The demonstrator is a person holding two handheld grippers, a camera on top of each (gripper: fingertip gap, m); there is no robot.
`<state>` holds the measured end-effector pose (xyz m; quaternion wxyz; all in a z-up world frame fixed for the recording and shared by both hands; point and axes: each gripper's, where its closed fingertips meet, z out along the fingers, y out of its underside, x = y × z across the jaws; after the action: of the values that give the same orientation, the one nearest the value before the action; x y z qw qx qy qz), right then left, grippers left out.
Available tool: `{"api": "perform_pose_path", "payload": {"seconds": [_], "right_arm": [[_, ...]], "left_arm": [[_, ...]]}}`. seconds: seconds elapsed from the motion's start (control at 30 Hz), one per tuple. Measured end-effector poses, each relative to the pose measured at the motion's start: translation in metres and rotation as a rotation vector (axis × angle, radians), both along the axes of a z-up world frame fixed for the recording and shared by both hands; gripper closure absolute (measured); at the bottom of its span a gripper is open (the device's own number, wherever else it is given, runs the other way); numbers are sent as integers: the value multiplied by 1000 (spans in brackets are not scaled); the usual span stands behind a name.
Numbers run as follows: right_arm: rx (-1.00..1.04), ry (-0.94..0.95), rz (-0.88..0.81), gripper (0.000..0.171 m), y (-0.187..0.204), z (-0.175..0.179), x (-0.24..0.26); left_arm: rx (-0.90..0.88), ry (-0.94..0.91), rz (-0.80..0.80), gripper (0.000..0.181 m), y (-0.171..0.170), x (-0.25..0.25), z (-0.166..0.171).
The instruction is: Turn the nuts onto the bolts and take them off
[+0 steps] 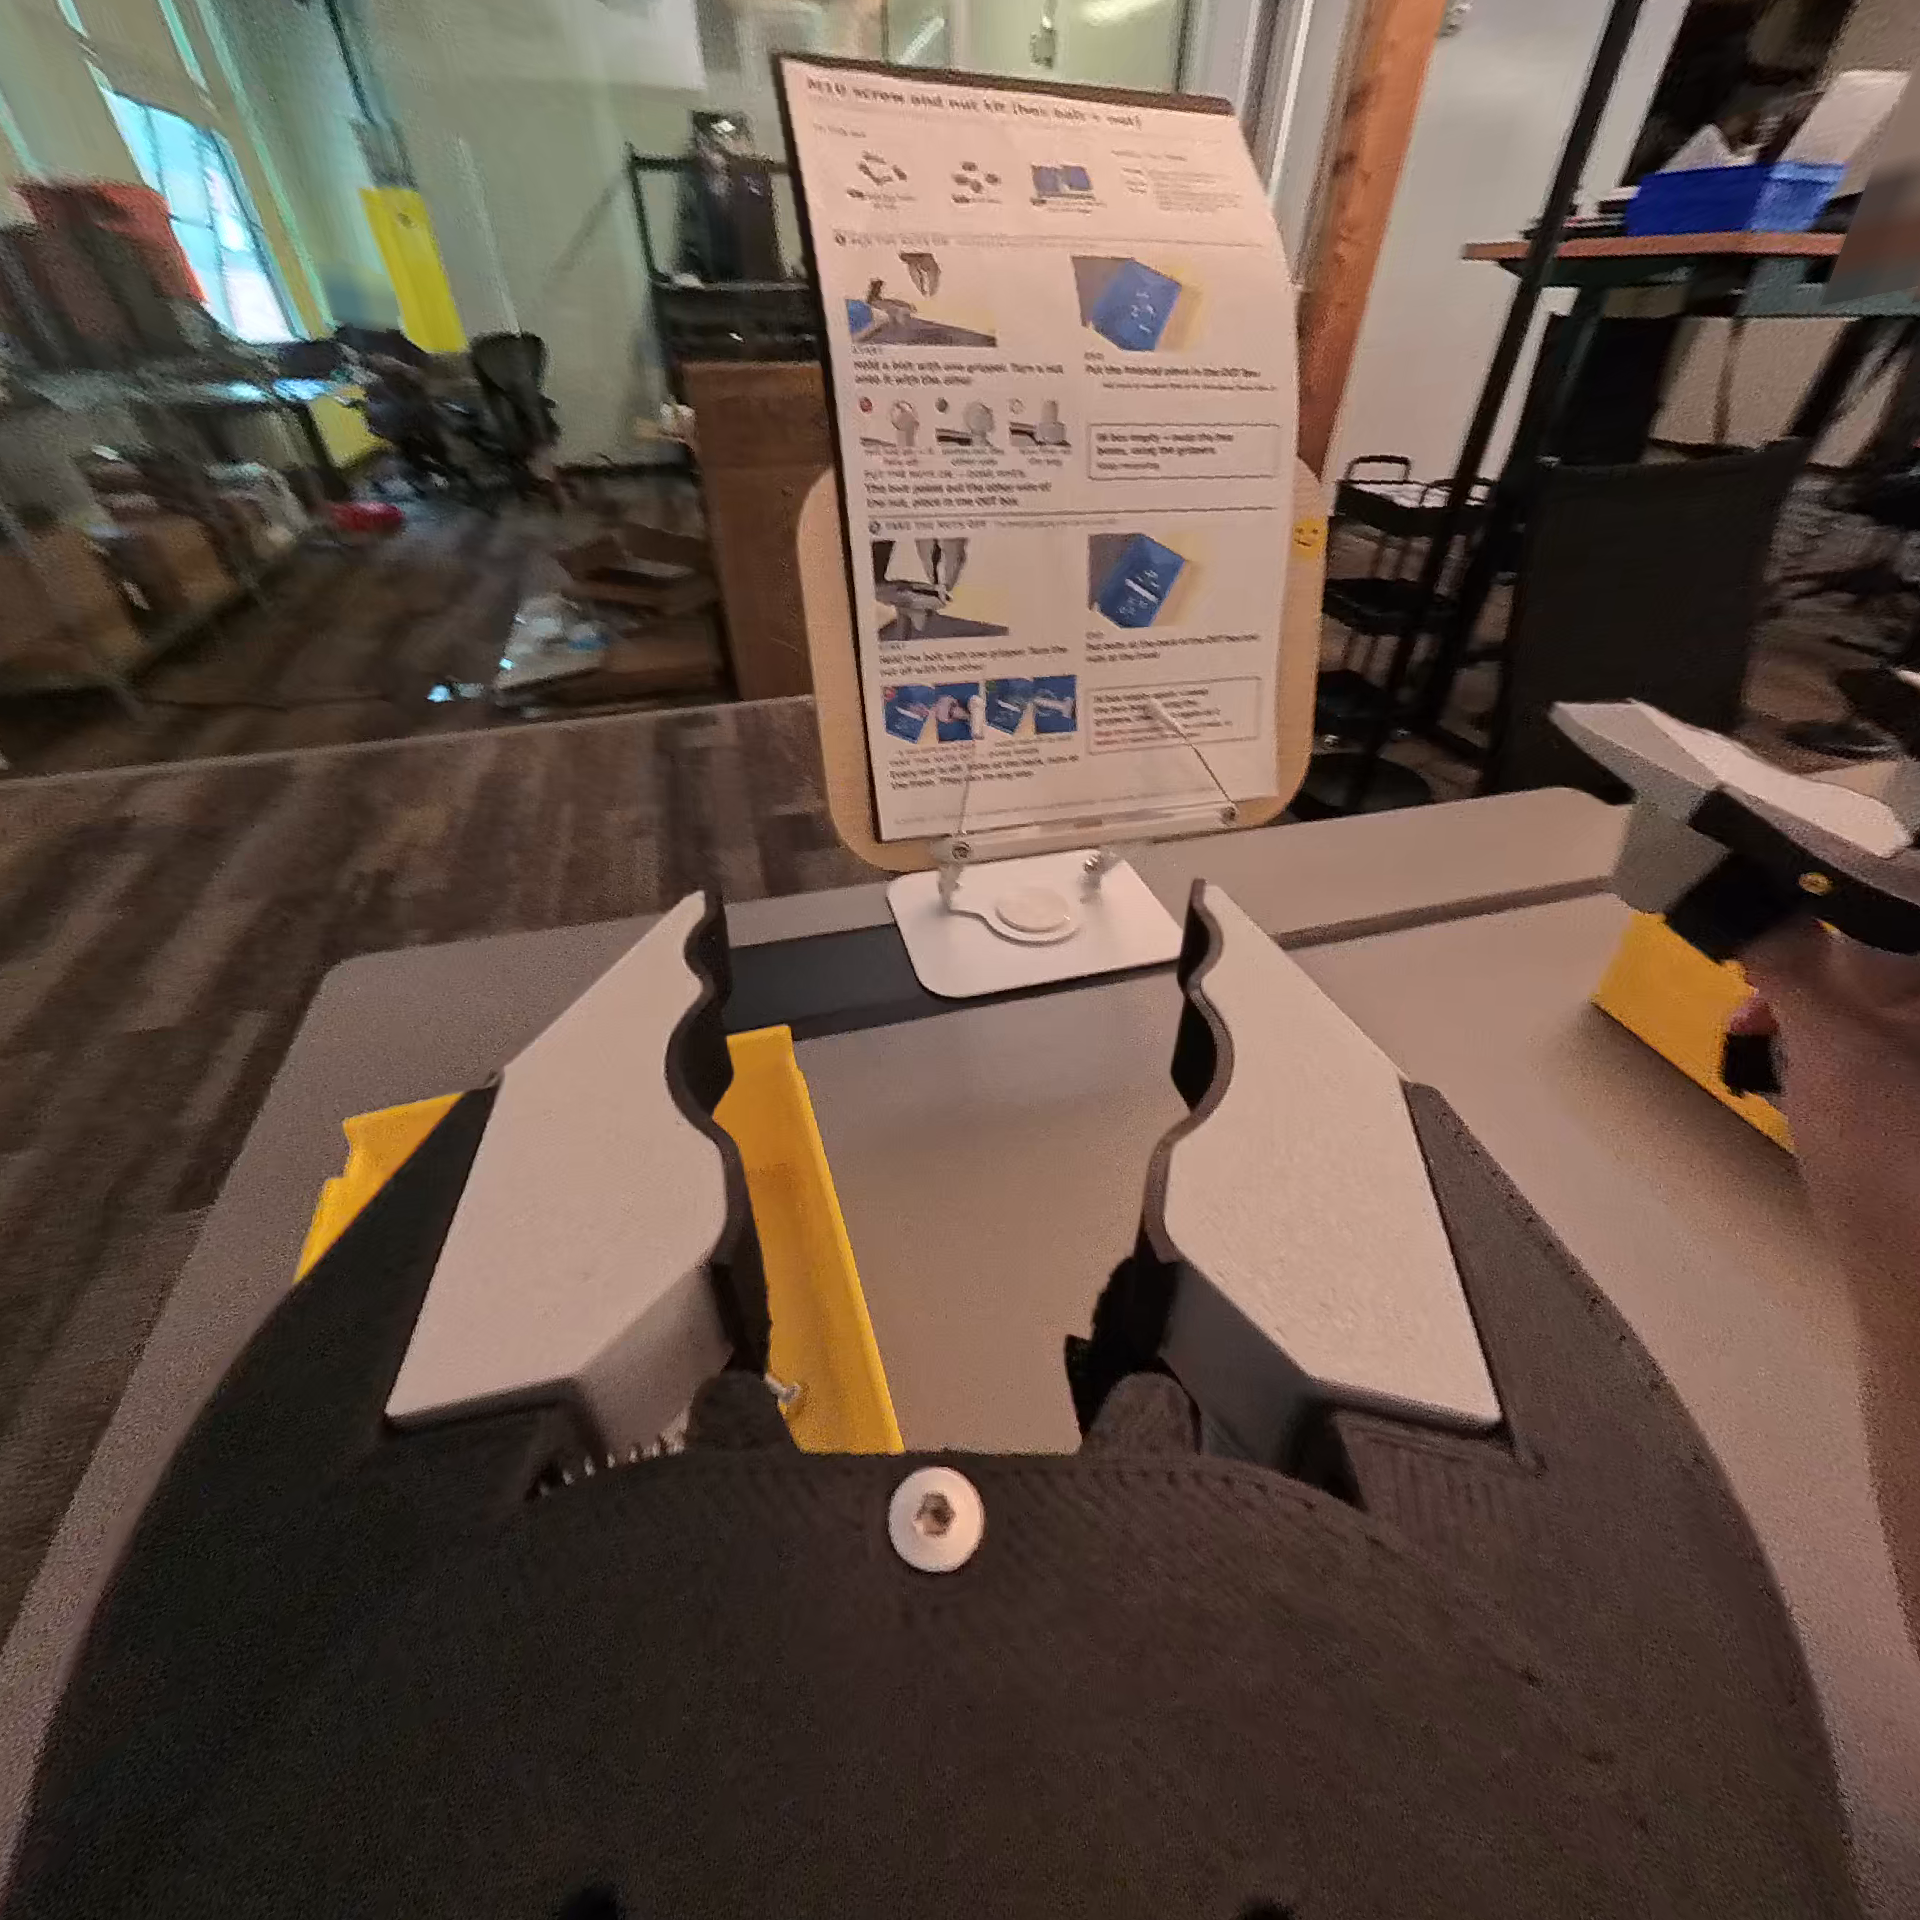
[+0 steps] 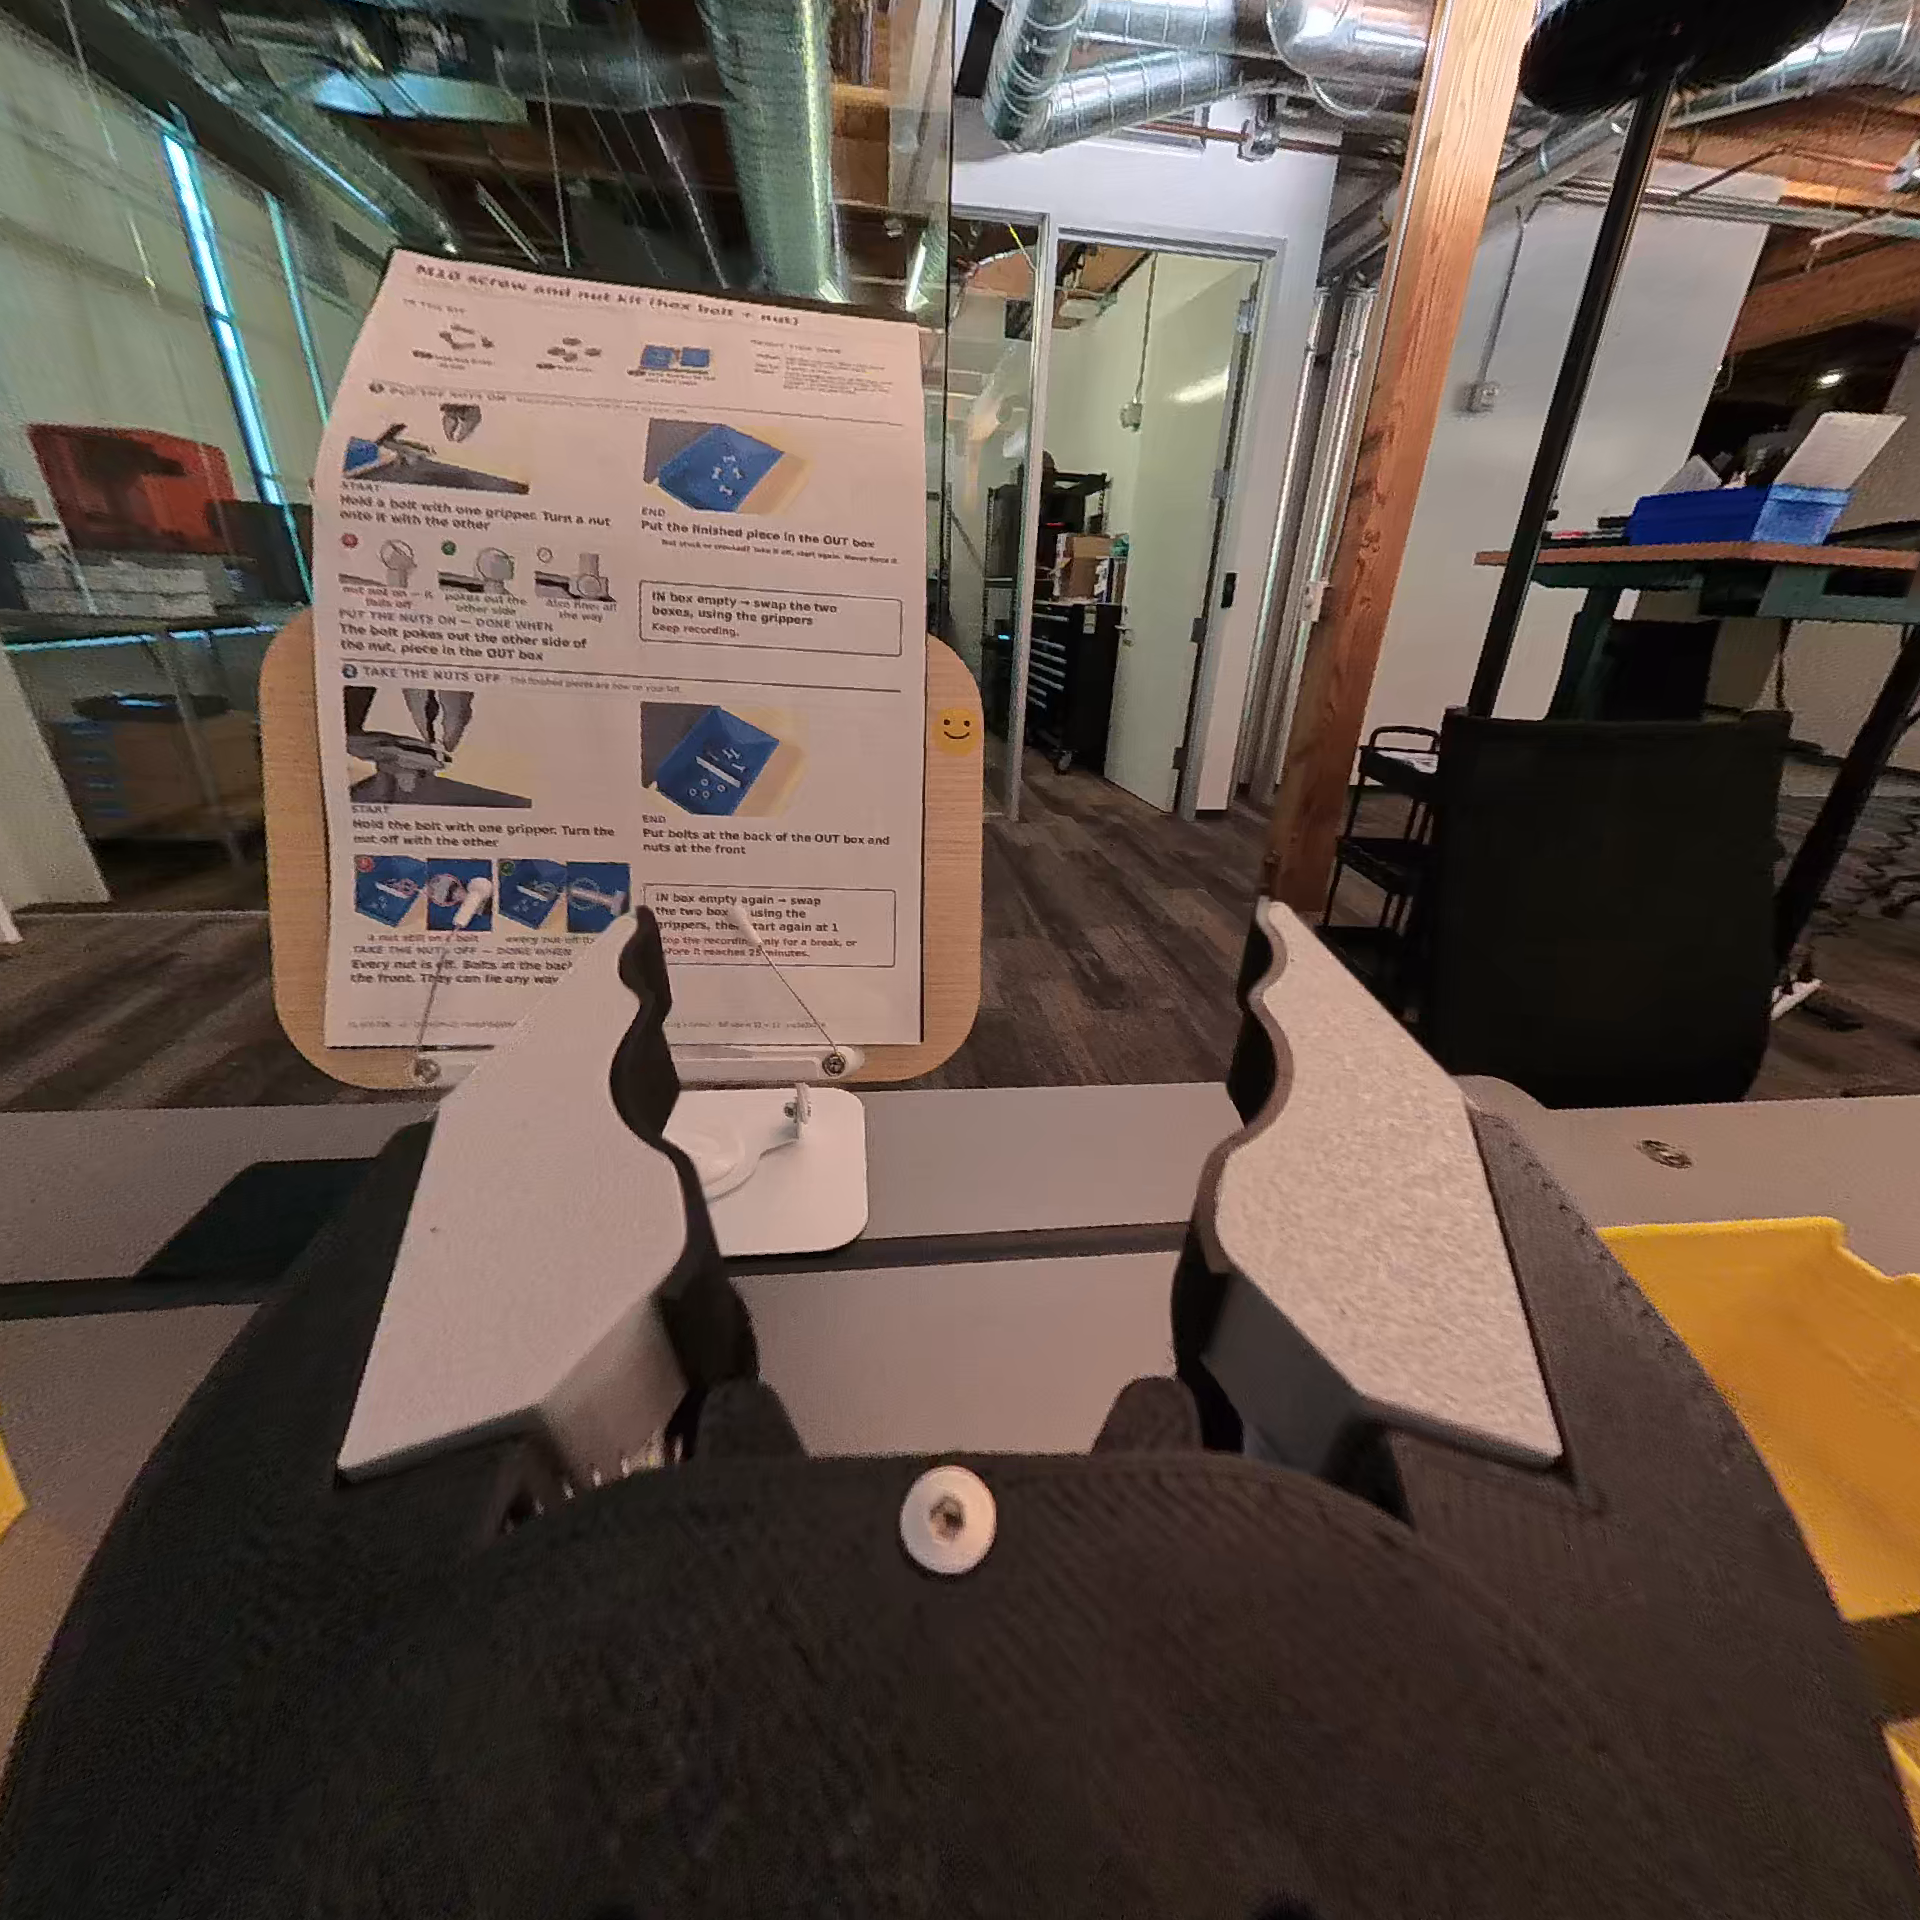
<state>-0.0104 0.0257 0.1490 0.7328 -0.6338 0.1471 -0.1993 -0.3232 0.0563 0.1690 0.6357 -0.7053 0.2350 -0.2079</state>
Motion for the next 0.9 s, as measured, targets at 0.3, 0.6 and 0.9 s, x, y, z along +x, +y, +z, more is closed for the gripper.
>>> {"api": "perform_pose_path", "payload": {"seconds": [0.3,0.6,0.9], "right_arm": [[-52,70,57,62,11,-14,3],[-85,63,35,66,14,-20,4],[-272,37,324,92,39,-47,-22]], "left_arm": [[-102,63,67,98,-1,-70,-33],[-272,159,87,99,1,-109,-102],[-417,307,-36,127,7,-113,-146]]}}
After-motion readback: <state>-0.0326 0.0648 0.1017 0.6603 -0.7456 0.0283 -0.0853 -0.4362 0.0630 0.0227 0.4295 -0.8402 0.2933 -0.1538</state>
